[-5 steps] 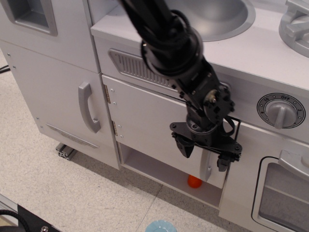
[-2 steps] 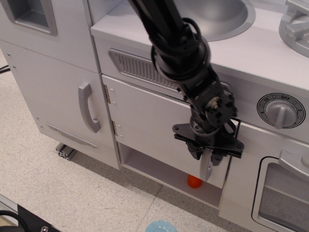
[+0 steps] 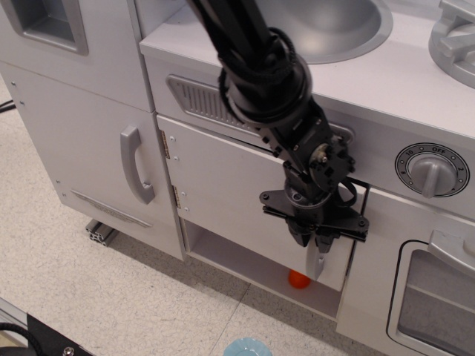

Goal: Open cabinet

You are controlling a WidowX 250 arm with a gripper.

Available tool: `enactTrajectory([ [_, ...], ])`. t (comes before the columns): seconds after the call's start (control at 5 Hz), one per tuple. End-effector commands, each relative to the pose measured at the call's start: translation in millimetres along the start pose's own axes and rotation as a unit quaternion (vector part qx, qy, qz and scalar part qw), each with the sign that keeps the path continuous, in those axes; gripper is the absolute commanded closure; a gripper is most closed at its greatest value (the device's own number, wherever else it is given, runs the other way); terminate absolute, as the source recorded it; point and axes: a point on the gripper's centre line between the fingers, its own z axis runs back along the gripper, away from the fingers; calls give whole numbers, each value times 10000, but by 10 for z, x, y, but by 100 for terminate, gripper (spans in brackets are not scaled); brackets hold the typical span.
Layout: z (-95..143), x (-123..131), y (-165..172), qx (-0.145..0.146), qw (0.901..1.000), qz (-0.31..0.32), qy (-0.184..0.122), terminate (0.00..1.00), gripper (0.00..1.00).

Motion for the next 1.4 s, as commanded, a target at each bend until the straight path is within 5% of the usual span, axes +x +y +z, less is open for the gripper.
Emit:
enactTrajectory([
  [0.0, 294, -330, 229, -97, 9998, -149, 91, 0, 100],
  [0.2, 386, -379, 346, -50, 9998, -146, 134, 0, 100],
  [0.4, 665, -279, 394, -130, 9991, 224, 329, 0, 0],
  [0.8, 1117, 126, 262, -579, 9979, 283, 56, 0, 0],
  [1.2, 900, 338, 96, -549, 9984, -109, -96, 0, 0],
])
